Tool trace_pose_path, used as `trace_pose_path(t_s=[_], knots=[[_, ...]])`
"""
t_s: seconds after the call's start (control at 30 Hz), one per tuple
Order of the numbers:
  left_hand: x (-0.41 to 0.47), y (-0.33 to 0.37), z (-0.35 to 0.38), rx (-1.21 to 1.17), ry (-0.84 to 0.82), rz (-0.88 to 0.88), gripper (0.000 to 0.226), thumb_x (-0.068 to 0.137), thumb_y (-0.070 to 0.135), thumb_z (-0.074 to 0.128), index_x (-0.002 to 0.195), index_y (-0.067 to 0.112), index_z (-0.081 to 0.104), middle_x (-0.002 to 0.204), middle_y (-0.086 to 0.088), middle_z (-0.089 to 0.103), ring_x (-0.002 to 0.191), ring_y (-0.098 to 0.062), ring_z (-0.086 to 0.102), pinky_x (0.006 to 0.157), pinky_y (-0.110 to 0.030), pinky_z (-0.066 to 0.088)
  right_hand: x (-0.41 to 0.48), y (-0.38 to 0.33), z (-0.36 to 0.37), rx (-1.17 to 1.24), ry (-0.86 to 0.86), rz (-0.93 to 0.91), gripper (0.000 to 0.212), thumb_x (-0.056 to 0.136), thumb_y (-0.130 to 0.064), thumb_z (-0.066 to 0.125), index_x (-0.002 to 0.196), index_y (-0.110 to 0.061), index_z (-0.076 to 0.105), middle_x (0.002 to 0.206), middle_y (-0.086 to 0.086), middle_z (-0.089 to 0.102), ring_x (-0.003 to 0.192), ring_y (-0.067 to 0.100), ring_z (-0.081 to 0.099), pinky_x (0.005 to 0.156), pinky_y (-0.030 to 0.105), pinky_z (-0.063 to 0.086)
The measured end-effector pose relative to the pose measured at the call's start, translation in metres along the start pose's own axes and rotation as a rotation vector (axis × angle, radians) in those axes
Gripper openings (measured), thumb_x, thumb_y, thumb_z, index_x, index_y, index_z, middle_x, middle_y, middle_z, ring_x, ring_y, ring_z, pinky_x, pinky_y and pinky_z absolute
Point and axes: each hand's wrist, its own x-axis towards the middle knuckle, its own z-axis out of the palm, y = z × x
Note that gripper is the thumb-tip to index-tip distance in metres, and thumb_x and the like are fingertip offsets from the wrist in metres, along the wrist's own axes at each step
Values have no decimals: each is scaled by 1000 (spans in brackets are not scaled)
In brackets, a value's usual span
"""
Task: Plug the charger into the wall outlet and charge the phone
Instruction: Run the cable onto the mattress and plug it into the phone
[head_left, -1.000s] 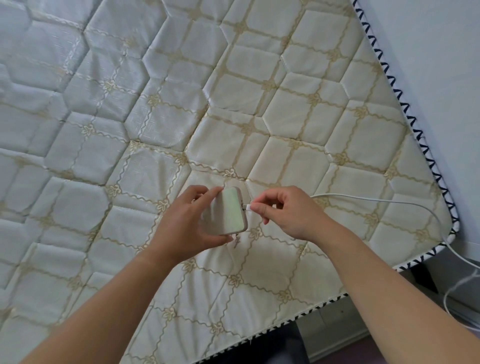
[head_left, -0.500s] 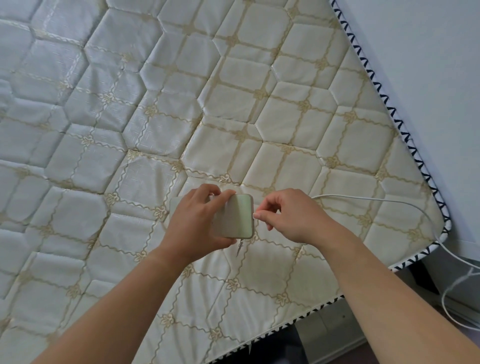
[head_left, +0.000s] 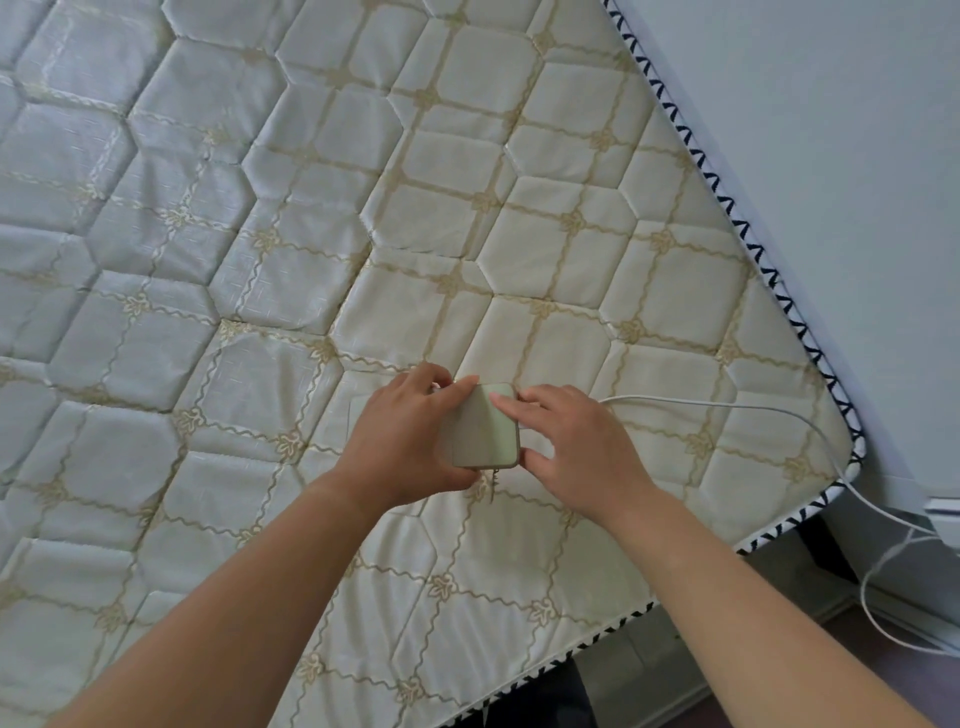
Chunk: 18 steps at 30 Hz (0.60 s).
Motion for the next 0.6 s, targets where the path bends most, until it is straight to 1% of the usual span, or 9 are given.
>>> trace_pose_path(t_s=[0.07,0.13,0.23,0.3,0.33,0.4,0.47,0.53,0.6], knots=[[6,2,-3,-34,-7,19,91,50,47,79,133,28,47,119,0,54,106,-21,53,92,-37,44,0,6,5,-20,109,-74,48,70,-15,70,118,-15,64,95,8,69,81,31,62,65,42,53],[13,2,-8,-77,5,47,79,56,44,78,128,28,53,121,1,58,110,-21,54,96,-34,40,0,16,12,10,163,-43,38,75,-21,68,112,-14,67,83,9,70,74,31,62,62,37,52],[20,-1,-12,-93,99,35,64,66,38,77,125,26,56,125,-2,58,115,-23,53,100,-38,39,-6,32,24,216,138,355,23,84,-30,63,105,-21,70,80,2,73,76,20,65,67,30,48],[21,-6,-9,-88,185,-12,61,71,33,75,128,25,53,130,-4,55,119,-23,50,100,-37,40,-9,39,33,491,147,651,24,87,-37,57,94,-19,72,67,-6,73,64,4,62,60,12,44],[20,-7,-6,-112,215,-48,61,73,31,73,129,25,50,132,-2,52,119,-21,49,97,-33,40,-9,41,37,658,161,784,29,89,-40,54,84,-17,70,60,-8,72,57,1,60,54,7,40],[20,-8,2,-198,227,-135,57,77,29,70,129,28,47,129,4,51,111,-12,49,90,-25,40,-5,41,44,1028,140,1015,37,92,-44,47,73,-16,63,57,-8,72,47,4,58,47,13,40],[22,-4,15,-314,165,-240,49,79,28,68,125,28,50,120,5,56,101,-8,52,84,-23,39,-2,35,51,1222,45,1127,40,94,-44,41,76,-16,63,62,-5,74,45,6,59,41,18,38],[27,2,31,-413,51,-341,40,81,30,65,119,24,54,113,1,61,95,-11,56,80,-24,41,-1,31,57,1097,-126,1084,40,94,-44,40,85,-14,67,75,1,75,58,11,63,51,20,42],[32,7,48,-464,-49,-395,36,83,30,63,116,21,56,110,-2,63,91,-15,59,78,-24,41,-3,34,62,878,-221,1010,44,92,-46,44,82,-10,67,88,11,72,73,20,61,66,27,43]])
